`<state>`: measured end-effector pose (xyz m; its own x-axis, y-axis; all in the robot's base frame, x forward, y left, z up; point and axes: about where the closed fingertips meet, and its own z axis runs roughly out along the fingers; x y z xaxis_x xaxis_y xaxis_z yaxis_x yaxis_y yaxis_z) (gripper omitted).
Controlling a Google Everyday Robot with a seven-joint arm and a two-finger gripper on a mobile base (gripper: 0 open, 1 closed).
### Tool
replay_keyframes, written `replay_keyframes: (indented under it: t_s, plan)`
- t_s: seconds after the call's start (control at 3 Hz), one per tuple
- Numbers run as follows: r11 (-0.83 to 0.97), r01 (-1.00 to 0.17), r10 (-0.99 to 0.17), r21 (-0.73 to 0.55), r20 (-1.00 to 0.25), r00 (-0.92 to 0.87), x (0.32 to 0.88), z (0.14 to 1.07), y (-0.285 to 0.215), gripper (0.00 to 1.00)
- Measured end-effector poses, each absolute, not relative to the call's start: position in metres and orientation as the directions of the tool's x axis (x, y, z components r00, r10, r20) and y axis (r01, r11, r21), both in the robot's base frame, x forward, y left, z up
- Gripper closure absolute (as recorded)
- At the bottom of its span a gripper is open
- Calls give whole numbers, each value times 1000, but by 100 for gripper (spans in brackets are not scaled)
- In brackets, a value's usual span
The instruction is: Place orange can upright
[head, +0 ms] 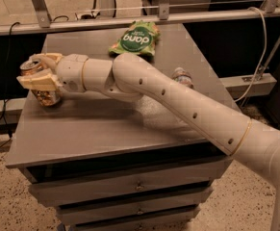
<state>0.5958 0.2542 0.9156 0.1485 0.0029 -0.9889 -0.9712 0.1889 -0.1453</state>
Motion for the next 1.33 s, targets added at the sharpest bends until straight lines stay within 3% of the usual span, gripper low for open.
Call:
replay_keyframes:
  t_s: [0.33, 0.67, 1.33]
  plan:
    - [189, -973, 11, -134, -990, 139, 595, 911, 257, 100]
    - [185, -975, 4, -123, -992, 126, 594, 908, 257, 84]
    - [185, -976, 0, -117, -993, 119, 593, 908, 255, 38]
